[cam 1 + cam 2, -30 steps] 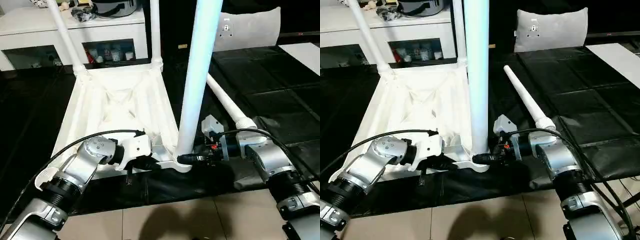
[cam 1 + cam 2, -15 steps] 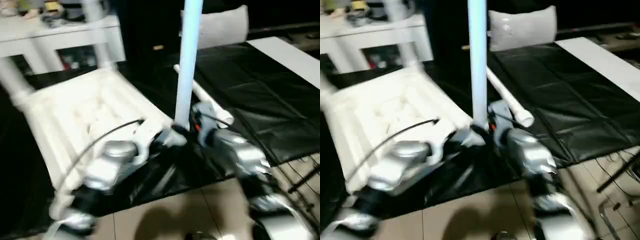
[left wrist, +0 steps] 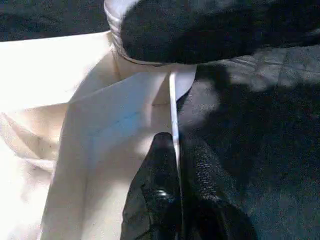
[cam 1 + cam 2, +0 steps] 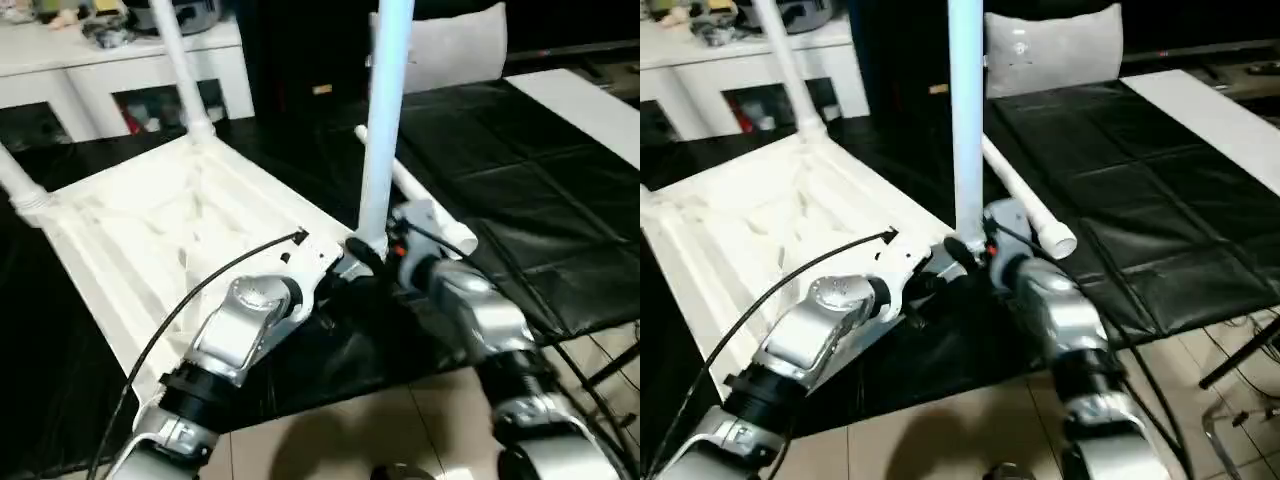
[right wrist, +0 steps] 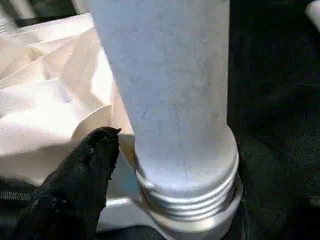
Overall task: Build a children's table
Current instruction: Rotate leg to tighten
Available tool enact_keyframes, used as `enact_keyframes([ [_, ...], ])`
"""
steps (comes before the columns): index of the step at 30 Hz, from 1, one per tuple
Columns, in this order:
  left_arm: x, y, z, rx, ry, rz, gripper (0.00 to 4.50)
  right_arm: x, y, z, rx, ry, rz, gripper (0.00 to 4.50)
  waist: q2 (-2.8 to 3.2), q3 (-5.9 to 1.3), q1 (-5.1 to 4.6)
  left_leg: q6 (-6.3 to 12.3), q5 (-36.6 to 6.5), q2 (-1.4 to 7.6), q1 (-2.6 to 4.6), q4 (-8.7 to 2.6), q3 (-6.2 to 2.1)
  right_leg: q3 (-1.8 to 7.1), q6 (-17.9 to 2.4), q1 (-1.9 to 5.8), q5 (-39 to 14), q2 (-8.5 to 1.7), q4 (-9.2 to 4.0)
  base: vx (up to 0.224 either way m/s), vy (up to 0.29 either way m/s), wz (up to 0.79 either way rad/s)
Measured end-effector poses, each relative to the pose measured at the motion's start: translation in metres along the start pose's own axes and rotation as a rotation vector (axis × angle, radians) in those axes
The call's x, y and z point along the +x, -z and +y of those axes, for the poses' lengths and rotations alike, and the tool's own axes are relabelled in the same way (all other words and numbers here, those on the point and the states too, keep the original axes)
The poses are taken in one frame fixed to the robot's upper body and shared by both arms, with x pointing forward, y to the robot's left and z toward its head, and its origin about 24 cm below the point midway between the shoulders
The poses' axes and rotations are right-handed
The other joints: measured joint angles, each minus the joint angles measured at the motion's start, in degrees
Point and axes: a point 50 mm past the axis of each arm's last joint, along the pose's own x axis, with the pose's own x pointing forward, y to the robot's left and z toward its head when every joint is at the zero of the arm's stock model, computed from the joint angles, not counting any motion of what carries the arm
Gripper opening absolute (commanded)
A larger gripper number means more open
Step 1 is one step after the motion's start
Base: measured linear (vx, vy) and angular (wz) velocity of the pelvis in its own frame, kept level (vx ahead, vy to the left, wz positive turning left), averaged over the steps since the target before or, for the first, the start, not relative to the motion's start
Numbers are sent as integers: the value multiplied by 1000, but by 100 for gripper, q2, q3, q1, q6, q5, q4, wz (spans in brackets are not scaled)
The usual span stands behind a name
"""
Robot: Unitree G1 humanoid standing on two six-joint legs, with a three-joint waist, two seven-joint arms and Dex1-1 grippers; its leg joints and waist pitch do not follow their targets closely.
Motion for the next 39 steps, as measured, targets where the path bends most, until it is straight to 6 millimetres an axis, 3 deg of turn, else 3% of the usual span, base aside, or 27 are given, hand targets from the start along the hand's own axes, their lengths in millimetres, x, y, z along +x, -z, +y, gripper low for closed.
enact_keyframes([
  [2, -3, 3, 3, 31, 33, -3, 0, -9, 0, -5, -50, -57, 3, 440, -3, 3, 44, 0, 0, 0, 2, 1, 1, 2, 0, -1, 0, 0, 7, 0, 0, 0],
  [7, -14, 11, 13, 114, 106, 9, 0, -25, -6, -12, -114, -195, 2, 440, -4, 5, 104, -4, 0, 1, 7, 8, 2, 6, -3, -1, 2, 0, 19, 0, 0, 0],
  [12, -30, 18, 21, 225, 233, 38, 0, -45, -15, -22, -188, -329, 41, 440, -6, 5, 273, -1, 1, 2, 8, 8, 6, 12, -2, -1, 1, 0, 19, 0, 0, 0],
  [19, -47, 26, 23, 358, 431, 82, 0, -59, -14, -19, -238, -555, 145, 440, -15, 8, 477, 0, 0, 2, 28, 7, 31, 36, -21, -1, 13, -1, 26, 0, 0, 0],
  [20, -48, 26, 22, 366, 451, 86, 0, -60, -14, -19, -239, -570, 152, 415, -18, 8, 509, 0, 0, 2, 33, 7, 33, 39, -21, -1, 12, 0, 30, 0, 0, 0],
  [23, -51, 28, 21, 391, 503, 97, 0, -57, -16, -15, -252, -622, 159, 395, -24, 7, 559, -1, 1, 3, 44, 7, 45, 49, -9, 0, 5, 0, 36, 0, 0, 0],
  [29, -51, 27, 18, 416, 536, 96, 0, -55, -16, -7, -232, -705, 160, 361, -34, 5, 580, -4, 0, 2, 49, 7, 48, 54, -9, 2, 5, 0, 38, 0, 0, 0],
  [33, -51, 27, 17, 425, 541, 92, 0, -54, -12, -4, -209, -749, 184, 322, -34, 5, 604, -2, 0, 3, 48, 6, 49, 54, -16, 2, 10, 0, 38, 0, 0, 0],
  [34, -50, 27, 17, 428, 544, 91, 0, -54, -12, -3, -203, -758, 188, 294, -34, 5, 612, -2, 0, 3, 48, 6, 49, 54, -18, 2, 11, 0, 38, 0, 0, 0],
  [39, -50, 27, 17, 434, 557, 90, 0, -54, -11, -3, -190, -761, 189, 263, -34, 4, 645, -2, 0, 3, 50, 6, 50, 53, -13, 2, 8, 0, 38, 0, 0, 0],
])
